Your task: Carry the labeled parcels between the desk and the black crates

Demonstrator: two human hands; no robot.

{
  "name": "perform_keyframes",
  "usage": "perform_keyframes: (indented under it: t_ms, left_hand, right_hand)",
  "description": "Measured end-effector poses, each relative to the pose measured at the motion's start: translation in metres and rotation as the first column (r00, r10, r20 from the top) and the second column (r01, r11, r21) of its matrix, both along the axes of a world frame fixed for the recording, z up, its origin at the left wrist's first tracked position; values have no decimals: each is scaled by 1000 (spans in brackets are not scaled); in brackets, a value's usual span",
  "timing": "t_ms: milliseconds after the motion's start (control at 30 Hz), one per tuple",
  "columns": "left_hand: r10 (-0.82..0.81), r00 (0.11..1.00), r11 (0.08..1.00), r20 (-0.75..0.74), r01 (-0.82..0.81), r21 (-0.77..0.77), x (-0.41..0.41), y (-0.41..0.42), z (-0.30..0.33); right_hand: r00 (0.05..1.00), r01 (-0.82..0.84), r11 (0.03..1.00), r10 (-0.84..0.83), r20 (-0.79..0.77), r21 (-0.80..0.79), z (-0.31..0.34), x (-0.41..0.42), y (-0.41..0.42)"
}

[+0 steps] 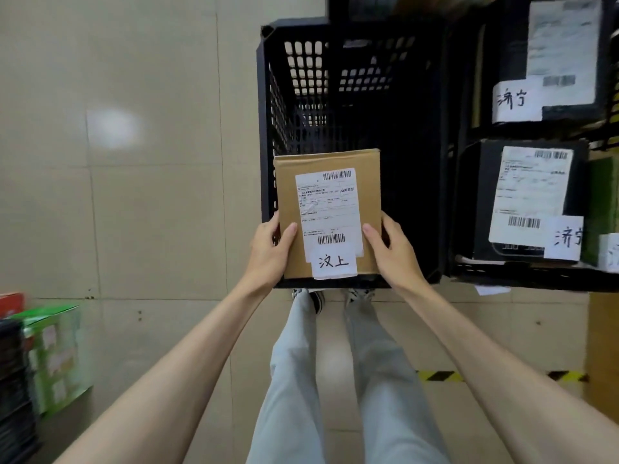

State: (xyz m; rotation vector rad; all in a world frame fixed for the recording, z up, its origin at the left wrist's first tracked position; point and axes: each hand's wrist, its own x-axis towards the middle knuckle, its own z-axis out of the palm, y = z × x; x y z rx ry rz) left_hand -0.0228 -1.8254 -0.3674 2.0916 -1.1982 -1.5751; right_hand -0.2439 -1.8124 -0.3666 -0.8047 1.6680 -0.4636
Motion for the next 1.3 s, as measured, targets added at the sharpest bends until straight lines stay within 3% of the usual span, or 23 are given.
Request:
perform_keyframes:
  t_ms: [367,733,800,867,967,1100,1300]
  left_hand:
    - [-82,990,997,118,83,-2,-5,17,-38]
    - [-84,983,989,162,63,135,-8,10,-62]
    - [-111,975,990,192,91,112,-8,13,-56]
    - [-178,953,983,245,185,-7,-11,16,-41]
    - [-417,822,853,388,501,-145,-11,15,-16]
    - [-693,514,577,505,816,-38,2,10,-26]
    - [-716,424,532,555,846,40,8,27,-40]
  right_hand:
    - [1000,-7,999,7,-15,49,-47,6,23]
    - [996,-81,995,83,-41,50,-64,7,16]
    - [977,-160,985,167,-132,63,-58,5,14]
    - [888,-320,946,318,-332,51,-48,5,11]
    - [688,-562,827,472,-551,6,-29,15,8]
    - [513,-741,671,553,-656,-13,-27,26,7]
    - [390,-806,581,666,-636,115,-34,30,21]
